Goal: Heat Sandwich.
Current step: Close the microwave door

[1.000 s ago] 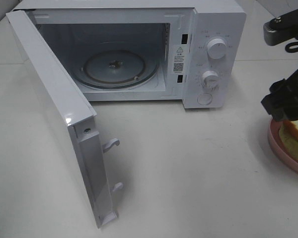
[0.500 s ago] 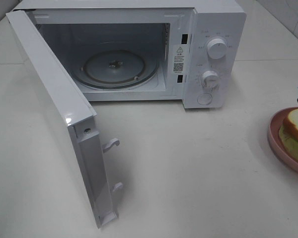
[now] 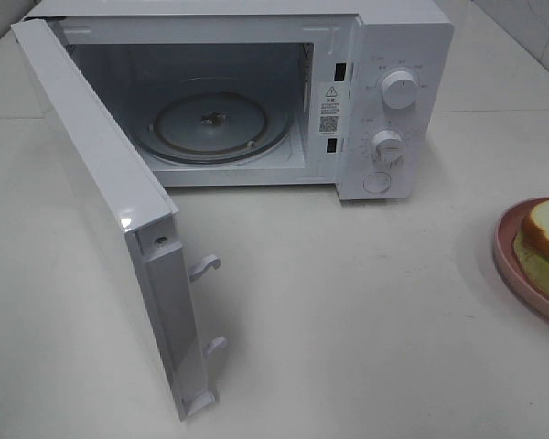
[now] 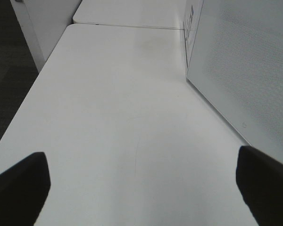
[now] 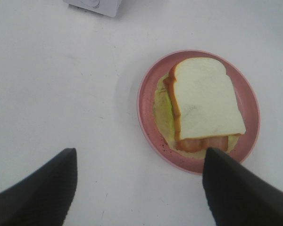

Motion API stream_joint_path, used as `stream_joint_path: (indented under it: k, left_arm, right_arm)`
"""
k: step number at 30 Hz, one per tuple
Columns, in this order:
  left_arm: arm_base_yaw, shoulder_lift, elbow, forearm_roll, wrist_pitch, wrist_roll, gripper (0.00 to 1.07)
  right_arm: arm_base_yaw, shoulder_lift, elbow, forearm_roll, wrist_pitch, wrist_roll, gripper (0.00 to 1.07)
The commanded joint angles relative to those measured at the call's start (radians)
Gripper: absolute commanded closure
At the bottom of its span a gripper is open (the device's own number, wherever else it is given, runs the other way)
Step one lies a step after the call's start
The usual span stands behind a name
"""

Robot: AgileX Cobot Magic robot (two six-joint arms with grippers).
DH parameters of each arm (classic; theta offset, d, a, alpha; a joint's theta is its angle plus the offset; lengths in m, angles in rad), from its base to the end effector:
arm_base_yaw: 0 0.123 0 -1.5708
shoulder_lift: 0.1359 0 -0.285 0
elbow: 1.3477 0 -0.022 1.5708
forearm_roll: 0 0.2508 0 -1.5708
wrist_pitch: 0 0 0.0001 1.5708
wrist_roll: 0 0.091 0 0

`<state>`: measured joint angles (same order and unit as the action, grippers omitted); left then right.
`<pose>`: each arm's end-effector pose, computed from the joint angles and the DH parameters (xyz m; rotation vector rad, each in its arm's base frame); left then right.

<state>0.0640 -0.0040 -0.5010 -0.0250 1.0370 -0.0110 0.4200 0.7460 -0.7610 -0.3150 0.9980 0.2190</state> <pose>-0.0045 -0.0023 0.2795 -0.0747 2.0140 0.0039 0.1215 0.0283 0.3231 -0.3351 2.3826 -0.1086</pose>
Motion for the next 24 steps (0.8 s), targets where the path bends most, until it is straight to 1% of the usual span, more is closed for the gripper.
stream_joint_path:
  k: [1, 4, 8, 9, 11, 13, 14, 17, 18, 19, 22, 24]
  left_arm:
    - [0.000, -0.024, 0.005, -0.003, -0.003, 0.001, 0.08]
    - [0.000, -0.024, 0.005, -0.003, -0.003, 0.001, 0.08]
    - [0.000, -0.024, 0.005, -0.003, -0.003, 0.001, 0.08]
    - [0.000, -0.024, 0.005, -0.003, -0.003, 0.001, 0.08]
    - [0.000, -0.024, 0.005, -0.003, -0.003, 0.001, 0.08]
    - [0.000, -0.024, 0.005, -0.003, -0.003, 0.001, 0.08]
    - [0.000, -0.024, 0.005, -0.003, -0.003, 0.001, 0.08]
    - [0.000, -0.024, 0.005, -0.003, -0.003, 0.001, 0.08]
    - [0.000, -0.024, 0.005, -0.003, -0.003, 0.001, 0.08]
    - [0.000, -0.024, 0.005, -0.003, -0.003, 0.001, 0.08]
    - [0.000, -0.024, 0.005, -0.003, -0.003, 0.001, 0.08]
    - [0.000, -0.024, 0.005, -0.003, -0.003, 0.001, 0.08]
  right_arm:
    - [-0.001, -0.086, 0.054, 0.004, -0.001, -0.014, 0.34]
    - [-0.002, -0.182, 0.102, 0.005, 0.002, -0.014, 0.34]
    - [-0.004, -0.246, 0.132, 0.008, 0.011, -0.014, 0.34]
    - [-0.030, -0.280, 0.146, 0.020, 0.013, -0.014, 0.34]
    - [-0.048, -0.299, 0.155, 0.026, 0.015, -0.014, 0.34]
    - [-0.106, -0.366, 0.173, 0.058, 0.015, -0.046, 0.34]
    - [-0.106, -0.366, 0.173, 0.058, 0.015, -0.046, 0.34]
    - [-0.156, -0.430, 0.191, 0.090, 0.012, -0.092, 0.34]
    - [-0.187, -0.467, 0.202, 0.105, 0.010, -0.104, 0.34]
    - [-0.187, -0.467, 0.202, 0.105, 0.010, -0.104, 0.34]
    - [-0.244, -0.532, 0.230, 0.127, 0.008, -0.107, 0.34]
    - [-0.254, -0.545, 0.239, 0.138, 0.012, -0.112, 0.34]
